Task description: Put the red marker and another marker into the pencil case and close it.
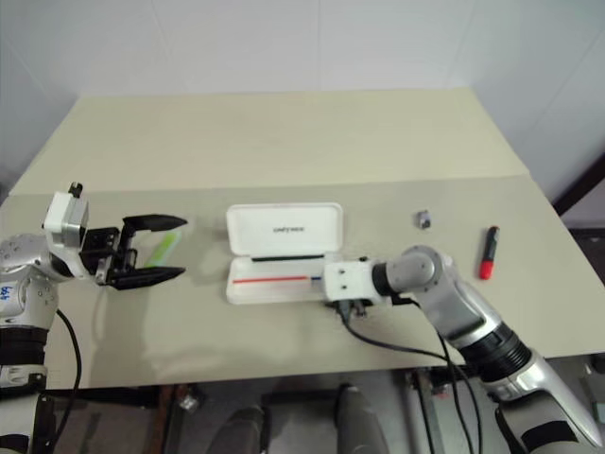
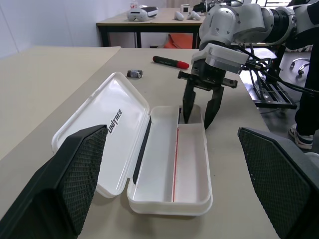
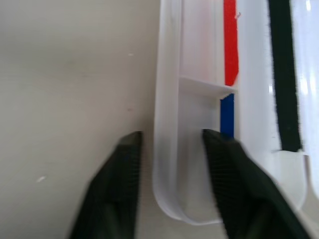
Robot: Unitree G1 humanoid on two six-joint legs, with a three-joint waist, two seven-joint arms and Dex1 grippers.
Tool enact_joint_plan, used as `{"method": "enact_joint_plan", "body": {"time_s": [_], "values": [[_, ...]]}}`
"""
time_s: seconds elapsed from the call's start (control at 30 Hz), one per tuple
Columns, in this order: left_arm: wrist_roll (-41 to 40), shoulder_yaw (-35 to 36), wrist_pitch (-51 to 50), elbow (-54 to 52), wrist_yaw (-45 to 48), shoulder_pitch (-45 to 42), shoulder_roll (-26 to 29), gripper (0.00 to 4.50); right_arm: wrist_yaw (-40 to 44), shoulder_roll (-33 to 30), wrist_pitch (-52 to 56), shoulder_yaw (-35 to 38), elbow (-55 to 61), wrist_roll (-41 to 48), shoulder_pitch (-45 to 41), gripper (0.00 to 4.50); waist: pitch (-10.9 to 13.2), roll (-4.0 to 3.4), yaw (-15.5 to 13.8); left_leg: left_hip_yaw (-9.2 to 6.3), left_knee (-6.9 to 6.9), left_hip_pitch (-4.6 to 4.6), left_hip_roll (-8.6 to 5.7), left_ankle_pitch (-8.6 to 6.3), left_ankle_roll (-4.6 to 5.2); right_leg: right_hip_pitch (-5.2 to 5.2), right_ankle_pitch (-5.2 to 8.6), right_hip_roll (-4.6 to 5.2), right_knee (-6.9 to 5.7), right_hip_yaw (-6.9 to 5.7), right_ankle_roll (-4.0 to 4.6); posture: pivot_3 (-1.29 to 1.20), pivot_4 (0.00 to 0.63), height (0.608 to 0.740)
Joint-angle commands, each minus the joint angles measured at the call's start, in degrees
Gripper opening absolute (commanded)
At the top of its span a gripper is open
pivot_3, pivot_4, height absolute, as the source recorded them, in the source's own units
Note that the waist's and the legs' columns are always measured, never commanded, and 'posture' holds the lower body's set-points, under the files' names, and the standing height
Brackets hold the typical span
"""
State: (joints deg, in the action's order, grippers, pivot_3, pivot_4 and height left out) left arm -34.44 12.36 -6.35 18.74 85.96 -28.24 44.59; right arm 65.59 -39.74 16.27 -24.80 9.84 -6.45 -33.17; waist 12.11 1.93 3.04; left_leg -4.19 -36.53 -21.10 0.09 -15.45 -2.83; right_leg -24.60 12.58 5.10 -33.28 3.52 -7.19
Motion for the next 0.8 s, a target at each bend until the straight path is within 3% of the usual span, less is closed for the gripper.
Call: {"method": "enact_joint_plan", "body": {"time_s": [0.03,0.1,0.13,0.8], "values": [[-0.5,0.5,0.6,-1.0,2.1,-0.2,0.0,4.50,1.3,-0.5,0.4,1.1,2.8,1.4,-0.2,3.58,0.0,0.00,0.0,0.00,0.02,0.00,0.00,-0.03,-0.04,-0.02,-0.02,0.00,0.00,-0.01,-0.07,0.00,0.150,0.740],[-0.5,0.5,0.7,-0.9,2.2,-0.3,0.0,4.50,2.1,-0.6,0.9,2.0,4.0,2.6,0.0,4.32,0.0,0.00,0.0,0.00,0.07,-0.02,0.01,-0.09,-0.11,-0.05,-0.02,0.00,-0.01,-0.02,-0.20,0.00,0.150,0.740],[-0.5,0.5,0.7,-0.9,2.2,-0.3,-0.1,4.50,2.4,-0.7,1.3,2.3,4.7,3.3,0.1,4.46,0.0,0.00,0.0,0.00,0.10,-0.02,0.02,-0.10,-0.12,-0.07,-0.02,0.00,0.00,-0.02,-0.22,0.00,0.150,0.740],[0.6,-1.9,1.7,0.6,2.0,-1.9,-3.5,4.50,3.7,-7.9,12.1,11.6,19.9,17.2,5.7,4.46,0.0,0.00,-0.3,-0.01,0.18,-0.04,0.04,-0.12,-0.14,-0.10,0.07,0.00,0.03,-0.05,-0.17,0.00,0.150,0.740]]}}
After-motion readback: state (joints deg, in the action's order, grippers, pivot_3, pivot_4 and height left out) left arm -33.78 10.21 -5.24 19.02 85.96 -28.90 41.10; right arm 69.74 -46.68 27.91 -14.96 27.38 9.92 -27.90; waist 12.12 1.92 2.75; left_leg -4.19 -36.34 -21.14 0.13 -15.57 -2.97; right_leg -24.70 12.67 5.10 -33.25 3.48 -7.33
